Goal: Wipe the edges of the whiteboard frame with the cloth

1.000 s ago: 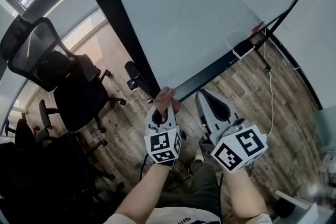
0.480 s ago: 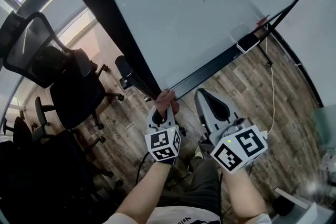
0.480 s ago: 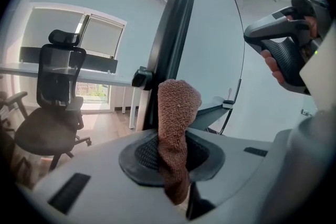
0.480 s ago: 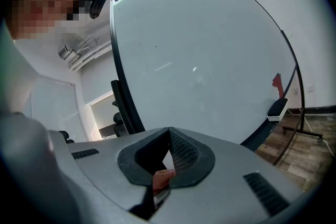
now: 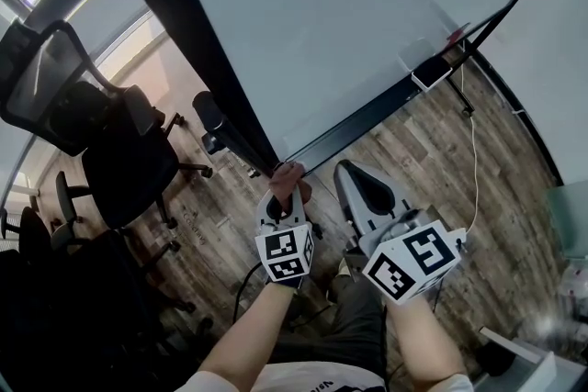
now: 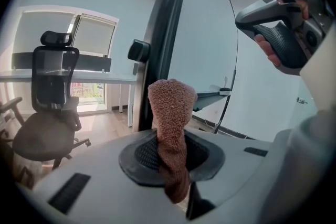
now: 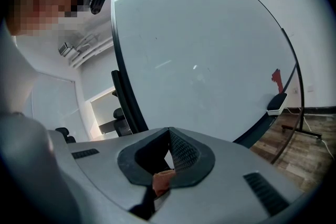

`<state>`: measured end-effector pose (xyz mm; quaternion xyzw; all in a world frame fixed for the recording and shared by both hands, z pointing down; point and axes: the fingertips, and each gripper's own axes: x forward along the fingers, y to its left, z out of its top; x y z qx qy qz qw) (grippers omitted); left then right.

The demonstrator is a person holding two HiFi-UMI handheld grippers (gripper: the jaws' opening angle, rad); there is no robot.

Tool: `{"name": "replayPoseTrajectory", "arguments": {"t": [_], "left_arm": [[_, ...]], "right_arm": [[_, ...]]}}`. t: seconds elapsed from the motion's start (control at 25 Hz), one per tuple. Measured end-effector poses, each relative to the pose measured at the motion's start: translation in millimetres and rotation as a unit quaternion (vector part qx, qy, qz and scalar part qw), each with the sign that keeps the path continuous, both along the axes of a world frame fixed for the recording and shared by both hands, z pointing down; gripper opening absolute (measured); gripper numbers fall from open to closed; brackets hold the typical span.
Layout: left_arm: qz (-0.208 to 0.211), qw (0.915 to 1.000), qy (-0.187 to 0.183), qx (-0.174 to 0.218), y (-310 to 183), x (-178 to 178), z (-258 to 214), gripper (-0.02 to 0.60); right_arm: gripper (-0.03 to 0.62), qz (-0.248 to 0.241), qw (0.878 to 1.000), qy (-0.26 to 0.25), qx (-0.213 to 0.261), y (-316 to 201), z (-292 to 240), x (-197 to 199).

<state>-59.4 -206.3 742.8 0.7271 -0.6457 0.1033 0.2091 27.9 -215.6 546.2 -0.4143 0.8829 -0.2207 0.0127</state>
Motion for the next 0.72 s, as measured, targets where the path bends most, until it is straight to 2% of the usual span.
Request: {"name": "replayPoseTrajectory", "arguments": {"t": [0.28, 0.72], "left_arm": [[0.036, 0.9993, -0.010, 0.008, 17.1, 10.6, -13.7, 0.066], [0.079, 0.9967, -0.002, 0.020, 52.4, 15.7, -79.7, 0.066]], "right_arm": [[0.005, 0.005, 1.000, 0.007, -0.009, 13.0, 3.0, 1.9], [0.005, 0.010, 1.000, 0.020, -0.009, 41.6, -23.7, -0.9]]}}
